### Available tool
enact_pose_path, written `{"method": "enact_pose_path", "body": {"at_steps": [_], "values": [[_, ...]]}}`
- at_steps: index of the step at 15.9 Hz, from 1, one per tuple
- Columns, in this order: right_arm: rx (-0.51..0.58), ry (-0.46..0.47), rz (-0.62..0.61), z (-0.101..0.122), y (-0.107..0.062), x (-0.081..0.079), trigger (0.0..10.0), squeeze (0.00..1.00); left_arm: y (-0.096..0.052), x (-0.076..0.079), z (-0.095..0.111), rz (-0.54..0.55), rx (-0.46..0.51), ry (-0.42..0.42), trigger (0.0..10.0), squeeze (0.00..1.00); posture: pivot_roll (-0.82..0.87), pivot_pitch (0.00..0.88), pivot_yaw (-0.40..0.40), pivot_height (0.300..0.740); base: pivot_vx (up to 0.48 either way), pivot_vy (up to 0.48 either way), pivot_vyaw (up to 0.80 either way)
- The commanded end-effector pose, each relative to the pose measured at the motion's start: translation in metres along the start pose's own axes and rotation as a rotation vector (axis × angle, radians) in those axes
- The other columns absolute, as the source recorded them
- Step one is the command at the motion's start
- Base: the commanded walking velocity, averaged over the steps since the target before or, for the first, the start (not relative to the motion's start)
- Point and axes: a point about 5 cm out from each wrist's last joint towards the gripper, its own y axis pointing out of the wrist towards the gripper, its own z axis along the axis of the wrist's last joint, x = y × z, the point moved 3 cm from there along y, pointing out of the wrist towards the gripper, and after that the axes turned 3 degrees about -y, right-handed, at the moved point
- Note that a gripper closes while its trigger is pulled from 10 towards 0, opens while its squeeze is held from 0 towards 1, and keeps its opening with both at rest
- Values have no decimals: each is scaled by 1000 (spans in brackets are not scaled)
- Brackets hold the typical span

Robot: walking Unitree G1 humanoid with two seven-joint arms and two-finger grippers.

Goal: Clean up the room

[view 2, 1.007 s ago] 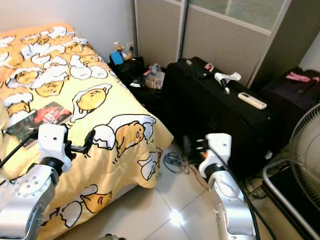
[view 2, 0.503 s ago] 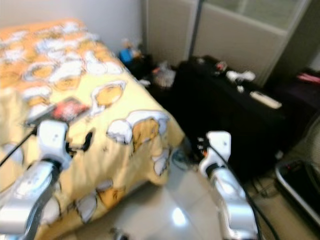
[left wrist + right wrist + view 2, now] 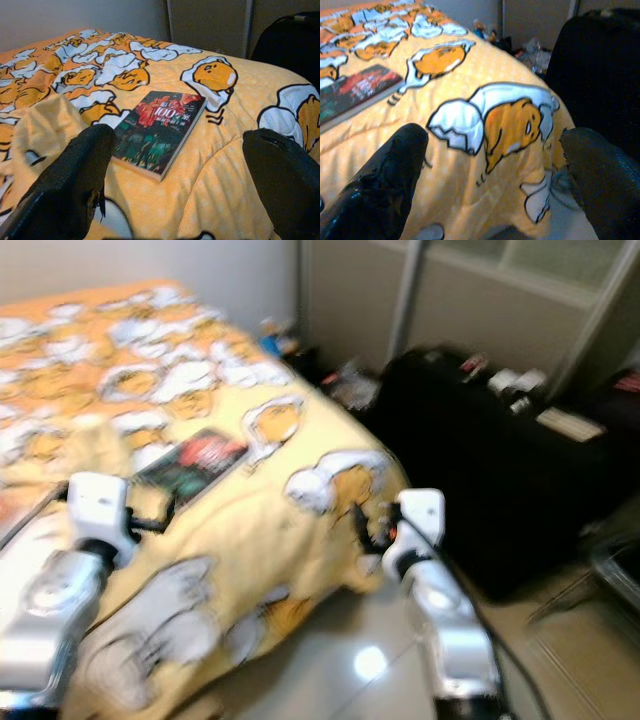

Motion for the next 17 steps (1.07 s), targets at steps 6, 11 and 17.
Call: {"method": "enact_pose_path", "body": {"at_steps": [6,11,17], "values": [[11,-24,53,5,3,-10,10000,0,0,-4,0,4,-3,21,10000,0,-122,0,14,740,0,278,667],[6,-33,57,4,3,-10,10000,0,0,0,-3,-5,-9,10,10000,0,-124,0,14,740,0,277,800],[-15,-5,16,11,10,-6,10000,0,3,0,2,12,7,-29,10000,0,-122,0,10,740,0,46,133]]}}
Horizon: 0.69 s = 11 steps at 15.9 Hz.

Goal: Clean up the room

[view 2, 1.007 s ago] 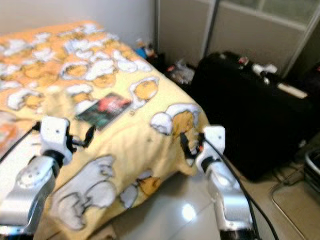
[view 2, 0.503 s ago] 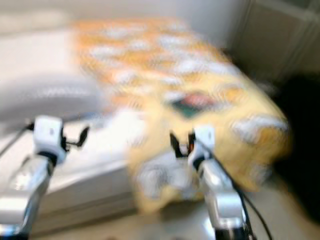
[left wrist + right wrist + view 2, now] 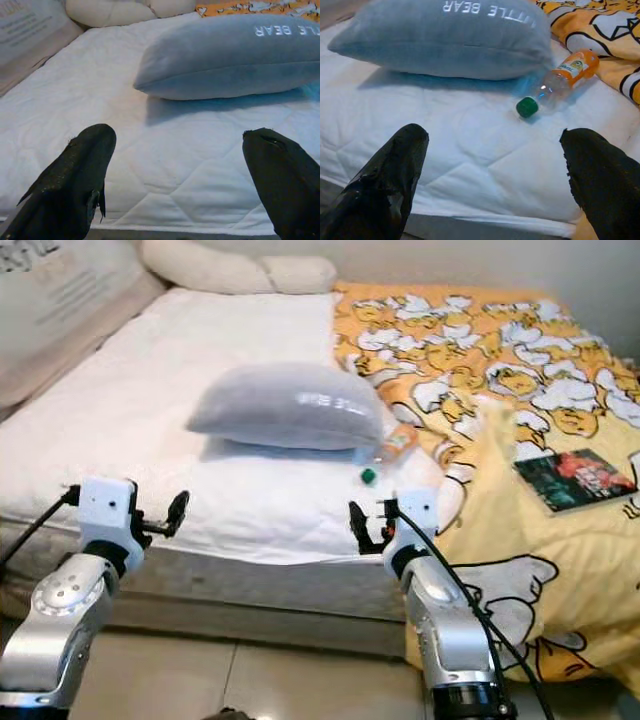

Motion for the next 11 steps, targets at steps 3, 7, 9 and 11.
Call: {"method": "enact_pose_path", "body": {"at_steps": [3,7,9,11], "values": [[27,-1,-6,14,3,0,10000,0,3,4,6,-13,16,-6,10000,0,-118,0,5,740,0,0,0],[13,14,-27,13,4,4,10000,0,5,5,9,-18,21,0,10000,0,-113,0,-1,740,245,0,-400],[15,0,-29,14,5,5,10000,0,6,5,10,-17,24,5,10000,0,-114,0,0,740,247,0,0],[11,-13,-33,13,5,6,10000,0,6,6,10,-19,25,11,10000,0,-112,0,-2,740,244,0,0]]}}
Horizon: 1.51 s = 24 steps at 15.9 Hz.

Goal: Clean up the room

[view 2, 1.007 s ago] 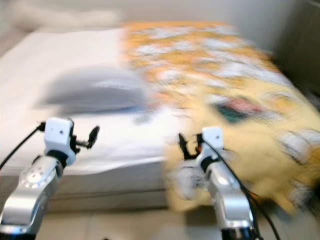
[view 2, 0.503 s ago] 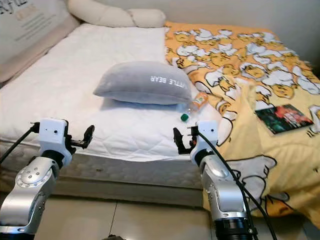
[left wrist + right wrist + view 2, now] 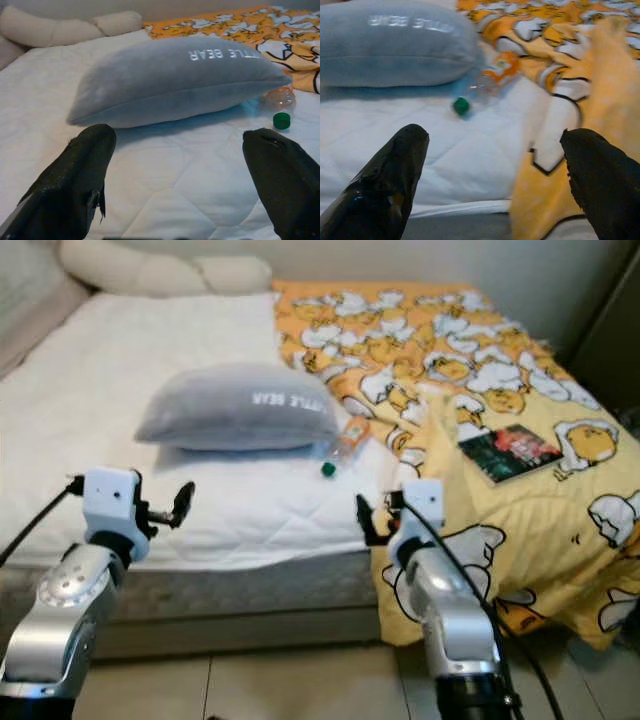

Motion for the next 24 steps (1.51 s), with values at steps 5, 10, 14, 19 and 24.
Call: {"method": "enact_pose_path", "body": {"at_steps": [5,10,14,19,24], "values": [[18,-18,6,7,3,-2,10000,0,2,0,1,-2,1,11,10000,0,-111,0,-3,740,242,0,0],[12,-23,9,7,4,-2,10000,0,3,3,2,-15,4,3,10000,0,-113,0,-2,740,244,0,0],[3,-25,3,6,5,0,10000,0,4,5,3,-25,4,0,10000,0,-113,0,-1,740,260,0,0],[1,-15,15,7,6,-2,10000,0,4,6,3,-32,5,-5,10000,0,-114,0,0,740,313,0,-160],[9,-33,9,9,7,-1,10000,0,5,6,3,-32,7,-9,10000,0,-114,0,-1,740,364,0,0]]}}
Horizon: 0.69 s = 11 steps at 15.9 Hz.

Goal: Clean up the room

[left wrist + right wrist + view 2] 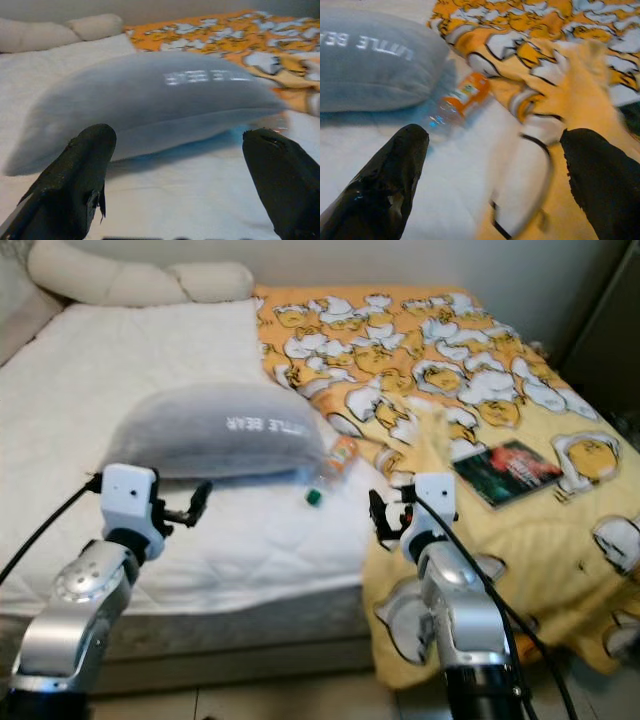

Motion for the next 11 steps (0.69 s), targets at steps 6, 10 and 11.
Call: {"method": "enact_pose_path", "body": {"at_steps": [6,10,11], "values": [[4,-12,20,5,4,-4,10000,0,3,-2,4,4,10,3,10000,0,-119,0,3,740,407,0,0],[-2,-14,20,5,6,-4,10000,0,5,-3,5,3,13,4,10000,0,-122,0,7,740,407,0,0],[-4,-14,20,5,6,-4,10000,0,5,-2,5,2,14,5,10000,0,-122,0,7,740,405,0,0]]}}
